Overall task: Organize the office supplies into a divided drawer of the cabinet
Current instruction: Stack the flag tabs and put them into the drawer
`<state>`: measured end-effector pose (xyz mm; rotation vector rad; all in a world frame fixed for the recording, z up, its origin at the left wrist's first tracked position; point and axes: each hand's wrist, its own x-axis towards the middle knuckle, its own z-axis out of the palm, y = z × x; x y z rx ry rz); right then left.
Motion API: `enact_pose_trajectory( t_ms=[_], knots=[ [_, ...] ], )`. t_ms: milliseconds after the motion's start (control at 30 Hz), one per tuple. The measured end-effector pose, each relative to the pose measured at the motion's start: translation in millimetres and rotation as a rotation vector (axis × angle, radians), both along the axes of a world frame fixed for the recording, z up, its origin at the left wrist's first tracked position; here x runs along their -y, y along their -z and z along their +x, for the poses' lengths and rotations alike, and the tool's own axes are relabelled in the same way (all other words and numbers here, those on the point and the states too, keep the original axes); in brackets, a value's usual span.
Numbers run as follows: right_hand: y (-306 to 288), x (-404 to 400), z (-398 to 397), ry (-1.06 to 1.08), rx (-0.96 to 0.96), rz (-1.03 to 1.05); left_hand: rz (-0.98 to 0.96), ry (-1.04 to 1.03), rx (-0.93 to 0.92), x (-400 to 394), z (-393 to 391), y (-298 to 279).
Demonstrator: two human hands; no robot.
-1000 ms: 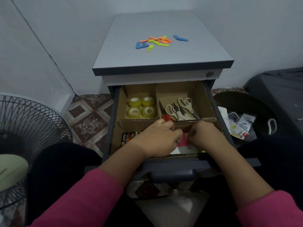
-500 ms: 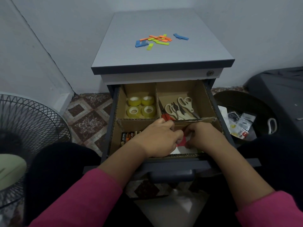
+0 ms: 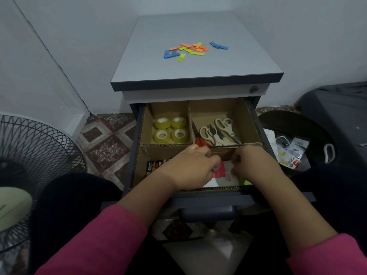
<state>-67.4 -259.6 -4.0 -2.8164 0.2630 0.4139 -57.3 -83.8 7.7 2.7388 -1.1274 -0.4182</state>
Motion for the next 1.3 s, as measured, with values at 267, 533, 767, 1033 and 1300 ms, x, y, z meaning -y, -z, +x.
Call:
enact_pose_trajectory(
  t_ms=[267, 533, 767, 1033, 1300],
  knots=[
    [3.1, -5.3, -4.9, 0.050, -0.009, -0.142, 0.046, 0.038, 0.031, 1.4, 1.2, 1.7],
    [3.0, -4.9, -4.6, 0.080, -0.016, -0.138, 0.024, 0.001, 0.021, -0.6, -0.6, -0.4],
    [7.6, -3.3, -1.0, 0.084, -0.050, -0.102, -0.079, -0.062, -0.029, -2.5, -0.3, -0.1],
    [4.5, -7.2, -1.2, 0.033, -0.131, -0.192, -0.167, -0.098, -0.029, -3.3, 1.0, 2.2],
    [-1.4, -9.7, -3.0, 0.112, -0.100, -0.121, -0.166, -0.086, -0.012, -4.1, 0.6, 3.9]
  ],
)
